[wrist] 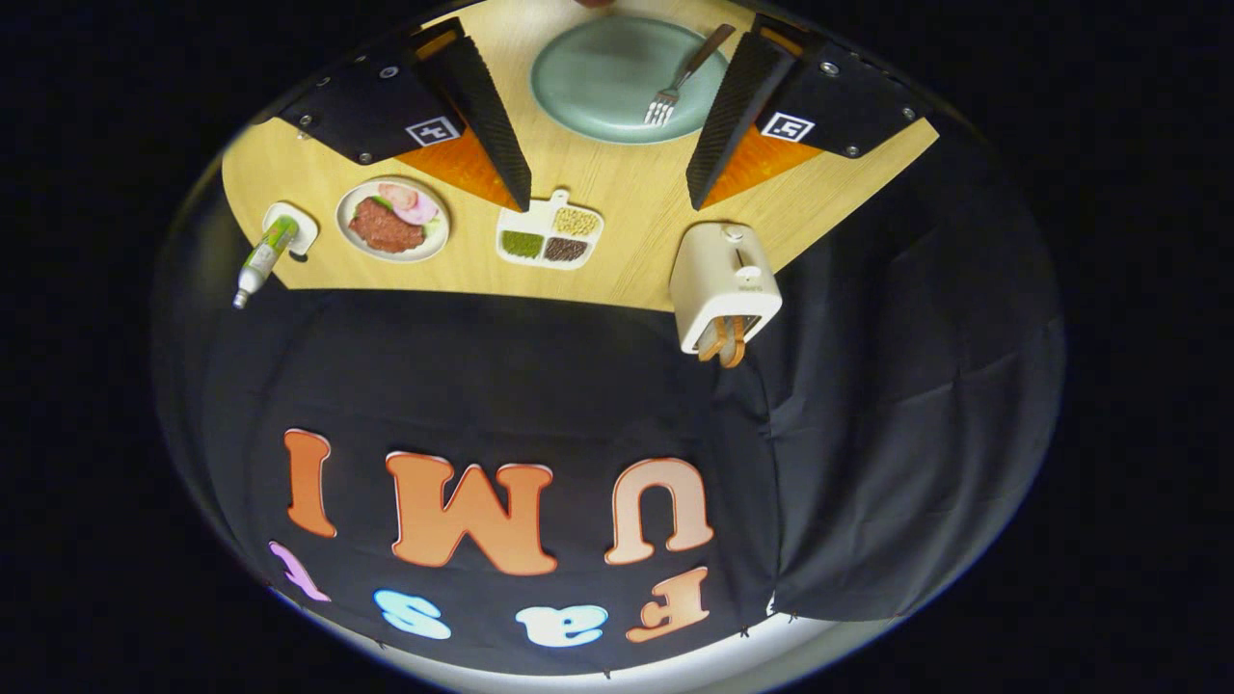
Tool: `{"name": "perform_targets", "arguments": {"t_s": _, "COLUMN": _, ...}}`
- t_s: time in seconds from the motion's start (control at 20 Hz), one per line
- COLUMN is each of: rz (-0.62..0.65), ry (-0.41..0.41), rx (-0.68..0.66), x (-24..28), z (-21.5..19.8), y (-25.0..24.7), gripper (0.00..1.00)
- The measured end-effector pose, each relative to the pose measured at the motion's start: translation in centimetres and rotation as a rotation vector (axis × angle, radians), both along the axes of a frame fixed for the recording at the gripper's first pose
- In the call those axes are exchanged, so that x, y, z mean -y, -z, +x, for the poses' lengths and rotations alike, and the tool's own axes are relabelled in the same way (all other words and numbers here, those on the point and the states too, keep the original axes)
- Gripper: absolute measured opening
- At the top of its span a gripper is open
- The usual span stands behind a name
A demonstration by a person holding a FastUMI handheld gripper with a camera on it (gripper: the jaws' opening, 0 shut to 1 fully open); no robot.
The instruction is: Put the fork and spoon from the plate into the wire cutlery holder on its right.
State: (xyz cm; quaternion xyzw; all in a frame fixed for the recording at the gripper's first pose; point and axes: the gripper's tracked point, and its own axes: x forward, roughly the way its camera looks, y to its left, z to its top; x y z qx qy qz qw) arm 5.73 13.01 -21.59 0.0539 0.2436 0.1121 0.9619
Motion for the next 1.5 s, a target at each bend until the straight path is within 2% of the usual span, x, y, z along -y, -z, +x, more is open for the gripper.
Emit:
{"name": "perform_targets", "arguments": {"t_s": 0.2, "rz": 0.017, "ry": -0.050, "rx": -0.260, "x": -3.1, "z": -1.8, "y": 6.3, "gripper": 0.97}}
{"name": "perform_targets", "arguments": {"t_s": 0.55, "rz": -0.016, "ry": -0.105, "rx": -0.556, "x": -6.0, "z": -4.6, "y": 12.7, "gripper": 0.95}}
{"name": "perform_targets", "arguments": {"t_s": 0.95, "rz": -0.102, "ry": -0.119, "rx": -0.865, "x": -6.8, "z": -8.1, "y": 17.9, "gripper": 0.77}}
{"name": "perform_targets", "arguments": {"t_s": 1.05, "rz": -0.130, "ry": -0.094, "rx": -0.914, "x": -6.5, "z": -7.9, "y": 18.6, "gripper": 0.69}}
{"name": "perform_targets", "arguments": {"t_s": 1.1, "rz": -0.129, "ry": -0.087, "rx": -0.910, "x": -6.6, "z": -7.3, "y": 18.6, "gripper": 0.61}}
{"name": "perform_targets", "arguments": {"t_s": 1.2, "rz": -0.139, "ry": -0.072, "rx": -0.955, "x": -6.4, "z": -7.6, "y": 18.7, "gripper": 0.39}}
{"name": "perform_targets", "arguments": {"t_s": 1.25, "rz": -0.156, "ry": -0.053, "rx": -0.962, "x": -6.0, "z": -7.3, "y": 19.0, "gripper": 0.32}}
{"name": "perform_targets", "arguments": {"t_s": 1.3, "rz": -0.158, "ry": -0.045, "rx": -0.971, "x": -6.0, "z": -7.5, "y": 19.0, "gripper": 0.15}}
{"name": "perform_targets", "arguments": {"t_s": 1.4, "rz": -0.166, "ry": -0.060, "rx": -0.964, "x": -5.8, "z": -7.6, "y": 18.7, "gripper": 0.07}}
{"name": "perform_targets", "arguments": {"t_s": 1.5, "rz": -0.152, "ry": -0.084, "rx": -0.937, "x": -5.7, "z": -7.8, "y": 18.7, "gripper": 0.04}}
